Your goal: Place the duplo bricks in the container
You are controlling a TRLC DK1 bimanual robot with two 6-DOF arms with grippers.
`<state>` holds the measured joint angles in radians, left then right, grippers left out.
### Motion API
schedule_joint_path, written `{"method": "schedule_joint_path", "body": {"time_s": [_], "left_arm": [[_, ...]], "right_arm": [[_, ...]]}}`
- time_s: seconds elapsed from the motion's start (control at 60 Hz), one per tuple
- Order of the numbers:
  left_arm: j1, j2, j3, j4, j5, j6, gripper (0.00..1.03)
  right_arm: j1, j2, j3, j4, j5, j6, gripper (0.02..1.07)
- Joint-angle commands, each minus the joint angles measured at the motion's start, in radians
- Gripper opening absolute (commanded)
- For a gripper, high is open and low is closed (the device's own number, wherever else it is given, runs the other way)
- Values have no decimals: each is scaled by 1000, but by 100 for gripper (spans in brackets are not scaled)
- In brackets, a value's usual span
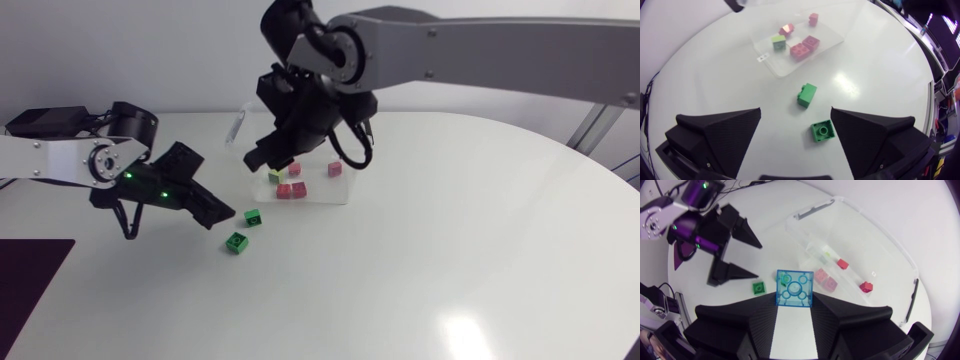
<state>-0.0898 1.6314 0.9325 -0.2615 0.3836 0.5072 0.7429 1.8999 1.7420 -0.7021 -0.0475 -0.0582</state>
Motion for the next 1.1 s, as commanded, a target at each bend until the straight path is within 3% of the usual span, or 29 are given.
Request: {"method": "schedule_joint_path", "body": {"time_s": [0.0,0.317,0.783,0.883,0.967,1.017,1.083], "left_arm": [[-45,61,-31,18,9,33,96],[-126,229,37,84,-2,28,96],[-120,331,112,157,-65,4,94],[-130,355,111,180,-81,-4,80],[-130,361,111,200,-81,-15,57],[-126,361,109,212,-81,-21,40],[-123,344,92,243,-81,-32,17]], "right_arm": [[-27,-25,-2,15,8,38,13],[-129,-32,74,133,6,97,14],[-195,108,188,211,5,93,14],[-208,146,215,250,5,93,15],[-220,195,260,260,11,97,24],[-226,226,289,260,18,98,38],[-231,251,310,253,34,100,69]]}}
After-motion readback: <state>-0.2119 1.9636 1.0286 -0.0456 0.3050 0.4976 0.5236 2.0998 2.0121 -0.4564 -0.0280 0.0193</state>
